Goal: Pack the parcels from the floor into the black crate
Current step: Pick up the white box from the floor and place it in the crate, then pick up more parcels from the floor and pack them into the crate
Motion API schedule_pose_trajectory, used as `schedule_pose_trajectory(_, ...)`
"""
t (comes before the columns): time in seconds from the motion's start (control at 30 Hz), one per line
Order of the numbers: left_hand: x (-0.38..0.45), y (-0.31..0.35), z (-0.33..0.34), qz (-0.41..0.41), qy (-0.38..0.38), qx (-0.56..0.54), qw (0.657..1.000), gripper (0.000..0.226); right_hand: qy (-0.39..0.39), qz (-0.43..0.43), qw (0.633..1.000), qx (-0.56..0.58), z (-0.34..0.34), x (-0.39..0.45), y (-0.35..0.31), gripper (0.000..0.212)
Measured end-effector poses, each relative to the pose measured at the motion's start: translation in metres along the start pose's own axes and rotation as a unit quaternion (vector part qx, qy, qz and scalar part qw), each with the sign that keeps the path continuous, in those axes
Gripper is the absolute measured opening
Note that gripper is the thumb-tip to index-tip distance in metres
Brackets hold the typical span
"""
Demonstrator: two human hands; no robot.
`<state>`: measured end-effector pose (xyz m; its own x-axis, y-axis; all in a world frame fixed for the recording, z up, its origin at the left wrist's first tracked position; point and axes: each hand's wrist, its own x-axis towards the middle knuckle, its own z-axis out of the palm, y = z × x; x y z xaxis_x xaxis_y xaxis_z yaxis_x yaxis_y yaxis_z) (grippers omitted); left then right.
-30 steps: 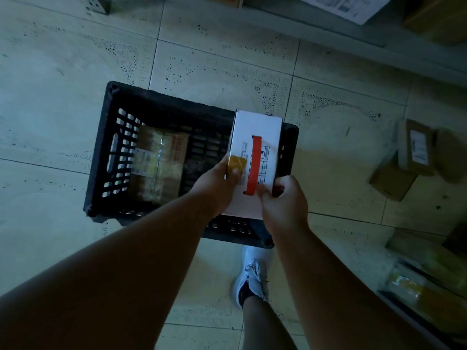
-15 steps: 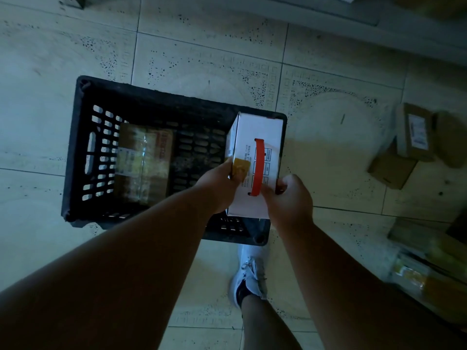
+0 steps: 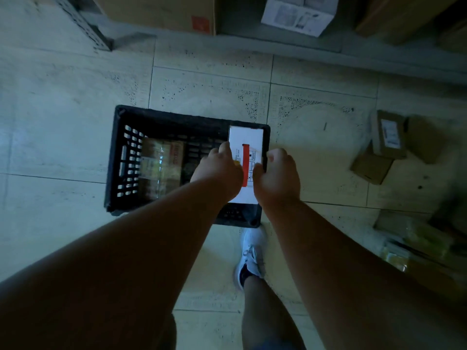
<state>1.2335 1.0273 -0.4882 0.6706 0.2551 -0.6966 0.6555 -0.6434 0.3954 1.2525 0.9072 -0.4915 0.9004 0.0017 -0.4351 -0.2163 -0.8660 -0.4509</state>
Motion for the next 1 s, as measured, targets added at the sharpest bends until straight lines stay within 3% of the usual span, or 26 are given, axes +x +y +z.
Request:
schedule_pose_trajectory(0.27, -0.149, 0.042, -0.090, 0.172, 0.124, -0.031, 0.977, 0.038, 0.093, -0.033, 0.993, 0.067, -0.119, -0.098, -0.074, 0.030)
schedule_pose_trajectory(0.53, -0.271, 0.096, -0.151, 0.363, 0.070, 0.003, 0.929, 0.044, 0.217, -0.038, 0.969, 0.111, -0.241, -0.220, -0.086, 0.035)
schedule_pose_trajectory(0.77, -0.332, 0.170, -0.144, 0.466, 0.012, 0.050, 0.883, 0.046, 0.278, 0.035, 0.949, 0.144, -0.315, -0.292, -0.011, 0.032)
schedule_pose_trajectory(1.0, -0.382, 0.311, -0.051, 0.562, -0.026, 0.078, 0.823, 0.042, 0.294, 0.112, 0.937, 0.153, -0.422, -0.333, 0.106, 0.046)
